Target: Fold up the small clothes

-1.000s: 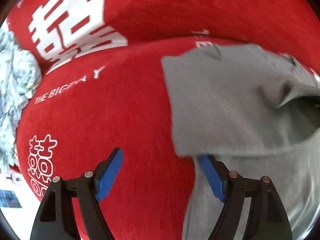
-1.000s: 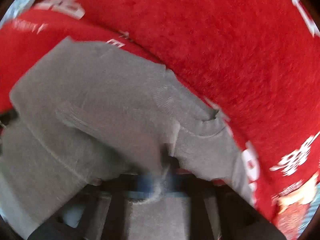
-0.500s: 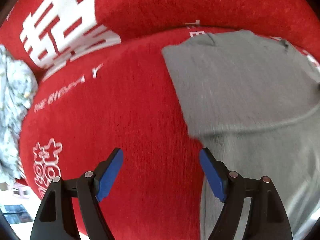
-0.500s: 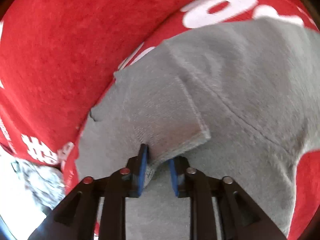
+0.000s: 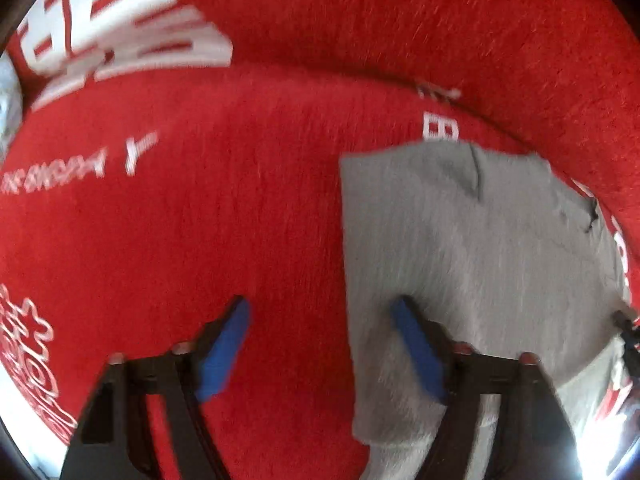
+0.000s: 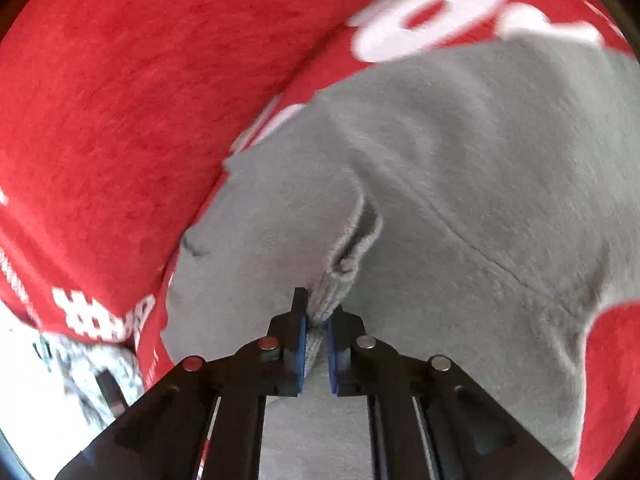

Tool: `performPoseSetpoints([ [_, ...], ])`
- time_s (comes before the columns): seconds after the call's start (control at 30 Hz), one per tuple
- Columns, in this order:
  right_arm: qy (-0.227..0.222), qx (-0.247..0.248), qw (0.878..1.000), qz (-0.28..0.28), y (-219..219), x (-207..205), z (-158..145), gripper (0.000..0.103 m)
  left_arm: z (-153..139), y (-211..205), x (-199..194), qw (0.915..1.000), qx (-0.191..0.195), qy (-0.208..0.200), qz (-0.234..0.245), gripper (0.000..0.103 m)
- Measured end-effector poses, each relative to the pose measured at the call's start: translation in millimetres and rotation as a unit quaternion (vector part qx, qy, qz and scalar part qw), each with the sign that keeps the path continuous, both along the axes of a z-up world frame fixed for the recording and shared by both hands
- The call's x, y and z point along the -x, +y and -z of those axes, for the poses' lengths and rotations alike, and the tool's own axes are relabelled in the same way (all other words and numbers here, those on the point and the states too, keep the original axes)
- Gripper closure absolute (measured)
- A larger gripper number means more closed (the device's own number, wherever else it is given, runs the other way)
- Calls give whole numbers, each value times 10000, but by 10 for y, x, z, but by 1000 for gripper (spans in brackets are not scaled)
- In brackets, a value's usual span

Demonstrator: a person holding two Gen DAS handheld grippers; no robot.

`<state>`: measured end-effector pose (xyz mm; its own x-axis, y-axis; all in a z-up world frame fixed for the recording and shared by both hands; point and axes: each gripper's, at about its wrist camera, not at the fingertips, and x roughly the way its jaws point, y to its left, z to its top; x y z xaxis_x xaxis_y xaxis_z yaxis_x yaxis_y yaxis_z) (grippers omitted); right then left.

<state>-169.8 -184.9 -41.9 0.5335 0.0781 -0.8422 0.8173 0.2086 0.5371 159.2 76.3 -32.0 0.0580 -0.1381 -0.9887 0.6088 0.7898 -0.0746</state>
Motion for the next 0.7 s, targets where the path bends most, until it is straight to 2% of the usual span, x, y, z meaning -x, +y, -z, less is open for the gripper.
performPoseSetpoints([
  [0.03, 7, 234, 9995, -197, -18, -52, -79, 94, -32, -23, 2, 9999, 10, -95, 30, 64],
  [0.1, 98, 536, 9976, -429, -78, -107, -155, 94, -63, -52, 9, 9987, -174, -472, 68, 64],
  [0.17, 505, 757, 9947, -483, -145, -98, -107, 94, -76, -36, 3, 9959, -419, -799, 8, 61],
  [0.2, 824, 825, 9920, -475, -172, -69, -45, 94, -85, -8, -3, 9954, -481, -832, -26, 60],
  [0.27, 1050, 690, 9917, -274, -230, 87, 59, 90, -158, 101, 12, 9961, -420, -771, -31, 57],
  [0.33, 724, 457, 9963, 84, -252, 268, 83, 86, -276, 216, 74, 9959, -311, -848, 60, 31],
  [0.37, 655, 352, 9970, 200, -239, 340, 85, 84, -322, 252, 105, 9958, -252, -877, 95, 30],
  [0.43, 537, 214, 9980, 274, -187, 412, 71, 68, -432, 291, 162, 9964, -60, -814, 216, 30],
  [0.5, 528, 211, 9980, 289, -110, 444, 14, 61, -481, 276, 217, 9966, 34, -762, 318, 30],
  [0.63, 266, -6, 9990, 368, -21, 399, -10, 59, -418, 79, 398, 9949, -86, -791, 620, 30],
  [0.7, 436, -14, 9982, 418, -33, 361, 28, 60, -303, 22, 492, 9930, -316, -882, 721, 30],
])
